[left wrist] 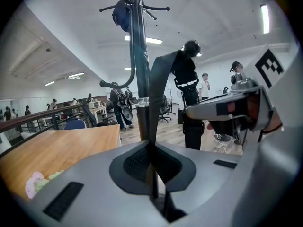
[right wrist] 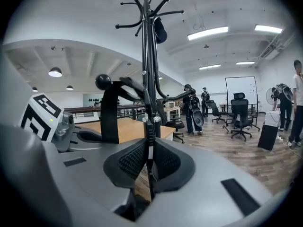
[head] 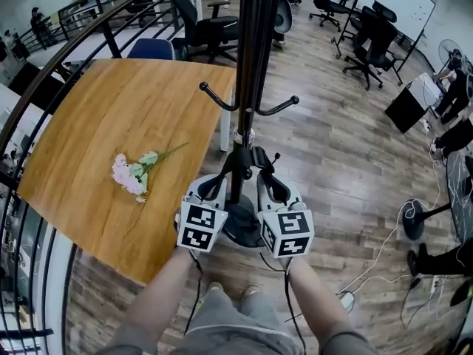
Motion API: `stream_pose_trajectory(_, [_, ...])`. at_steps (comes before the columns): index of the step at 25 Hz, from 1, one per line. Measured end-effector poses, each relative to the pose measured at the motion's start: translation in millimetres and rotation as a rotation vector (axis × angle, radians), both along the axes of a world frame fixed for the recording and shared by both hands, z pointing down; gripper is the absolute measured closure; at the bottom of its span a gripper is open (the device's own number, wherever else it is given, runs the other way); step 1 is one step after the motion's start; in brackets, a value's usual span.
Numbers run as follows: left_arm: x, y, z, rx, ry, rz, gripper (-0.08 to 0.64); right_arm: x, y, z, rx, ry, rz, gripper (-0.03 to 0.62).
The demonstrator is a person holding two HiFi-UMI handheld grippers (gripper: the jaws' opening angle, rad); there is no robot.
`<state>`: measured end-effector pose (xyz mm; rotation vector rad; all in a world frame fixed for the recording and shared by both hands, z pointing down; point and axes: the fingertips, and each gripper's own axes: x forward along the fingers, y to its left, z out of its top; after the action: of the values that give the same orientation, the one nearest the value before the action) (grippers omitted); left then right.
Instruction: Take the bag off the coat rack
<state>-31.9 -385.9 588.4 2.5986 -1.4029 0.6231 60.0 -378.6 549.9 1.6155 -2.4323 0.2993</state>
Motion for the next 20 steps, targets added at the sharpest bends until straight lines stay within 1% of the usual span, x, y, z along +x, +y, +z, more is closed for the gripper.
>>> stream_pose_trajectory(3, [-8,3,-21,0.002,0.041,-0.004,0.543,0,6,-22,0.008,-0.014,-0.005,0.536])
stream_pose_trajectory(6, [-15,8,-43,0.009,0.041,-0.001,0.543,1,13,-49,0.031,-0.014,-0.014,0.536])
stream_pose_trajectory(9, [-20,20,-74,0.020,0.049,-0.002,0.543,3,26,-83,0.060,0.003,-0.026,0.536])
stream_pose_trajectory(12, [-22,33,-115,0.059,0.076,0.003,0.543,7,40,-120,0.097,0.012,-0.039,0.535])
stream_pose_trajectory(17, [-32,52,-184,0.123,0.100,-0.009,0.543,10,63,-186,0.166,0.021,-0.076,0.535])
stream_pose_trajectory(20, [-35,65,-231,0.175,0.117,0.001,0.543,12,81,-229,0.202,0.031,-0.090,0.535])
